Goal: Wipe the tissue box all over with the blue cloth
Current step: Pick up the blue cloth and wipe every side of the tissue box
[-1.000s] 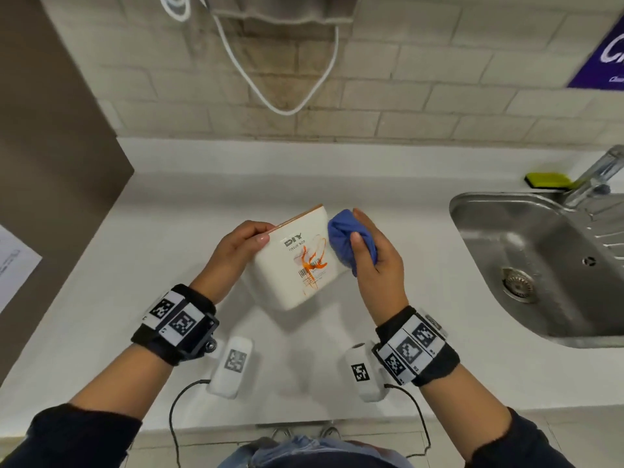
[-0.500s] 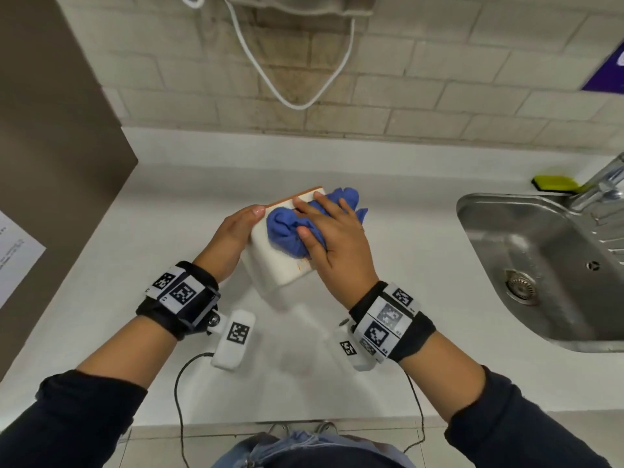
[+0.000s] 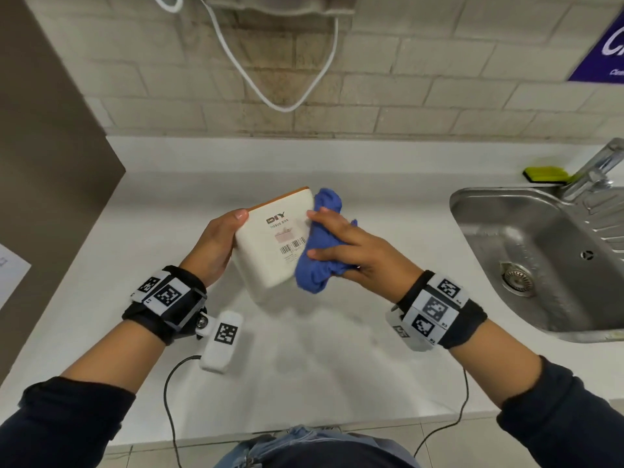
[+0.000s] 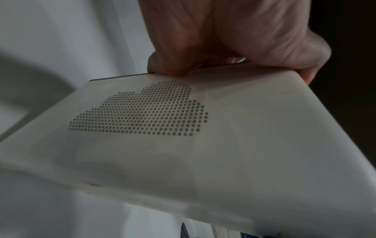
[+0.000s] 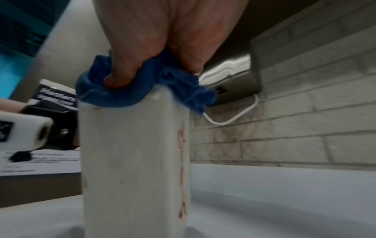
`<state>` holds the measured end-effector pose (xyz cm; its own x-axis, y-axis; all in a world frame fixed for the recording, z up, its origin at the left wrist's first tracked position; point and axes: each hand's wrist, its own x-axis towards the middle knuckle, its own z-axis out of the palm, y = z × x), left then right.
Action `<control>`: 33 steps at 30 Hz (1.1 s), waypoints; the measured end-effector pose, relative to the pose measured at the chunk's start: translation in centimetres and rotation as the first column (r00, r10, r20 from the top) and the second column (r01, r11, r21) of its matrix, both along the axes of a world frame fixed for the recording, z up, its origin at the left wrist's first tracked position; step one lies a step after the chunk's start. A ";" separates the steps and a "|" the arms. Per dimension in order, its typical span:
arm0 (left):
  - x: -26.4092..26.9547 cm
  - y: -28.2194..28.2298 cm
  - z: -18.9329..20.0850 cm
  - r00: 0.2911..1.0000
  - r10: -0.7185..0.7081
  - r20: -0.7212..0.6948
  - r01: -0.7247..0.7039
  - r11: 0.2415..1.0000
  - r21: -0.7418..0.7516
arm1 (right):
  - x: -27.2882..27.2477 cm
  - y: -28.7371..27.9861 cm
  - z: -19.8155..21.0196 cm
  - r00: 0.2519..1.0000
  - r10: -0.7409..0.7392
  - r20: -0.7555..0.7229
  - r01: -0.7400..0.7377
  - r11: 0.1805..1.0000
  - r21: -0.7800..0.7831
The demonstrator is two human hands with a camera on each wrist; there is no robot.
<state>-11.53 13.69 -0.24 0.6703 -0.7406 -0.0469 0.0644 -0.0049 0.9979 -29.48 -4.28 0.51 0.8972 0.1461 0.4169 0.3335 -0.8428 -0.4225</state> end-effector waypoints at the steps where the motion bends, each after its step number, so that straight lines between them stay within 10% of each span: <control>1: 0.0 0.0 0.0 1.000 0.011 0.004 -0.011 1.000 0.006 | -0.6 -1.0 -0.2 0.998 -0.060 -0.013 0.060 0.996 0.063; 7: -1.5 0.3 -0.1 0.992 -0.087 0.086 0.087 0.996 0.011 | -3.2 -4.5 -2.1 0.834 -0.514 -0.201 0.551 0.794 0.258; 13: -3.6 0.5 0.8 0.754 -0.565 0.336 0.496 0.824 0.274 | -3.8 -4.2 -3.1 0.574 -0.706 -0.415 0.703 0.164 0.692; 16: -3.3 1.7 1.5 0.541 -0.711 0.450 0.522 0.703 0.483 | -4.1 -3.8 -4.3 0.591 -0.594 -0.546 0.707 0.057 0.705; 19: -1.9 3.5 0.8 0.496 -0.750 0.438 0.490 0.658 0.572 | -4.5 -3.0 -4.5 0.688 -0.469 -0.553 0.635 0.022 0.772; 25: 0.6 4.8 0.7 0.791 -0.574 0.214 0.470 0.792 0.389 | -4.2 2.0 -1.5 0.890 -0.412 -0.196 0.328 0.277 0.903; 29: 0.9 4.5 1.1 0.844 -0.528 0.093 0.488 0.828 0.278 | -1.8 6.1 -1.0 0.973 -0.230 -0.037 0.144 0.468 0.872; 33: 1.3 3.9 1.4 0.861 -0.503 0.069 0.475 0.846 0.243 | 0.2 8.3 -2.2 0.924 -0.372 0.086 0.236 0.735 0.635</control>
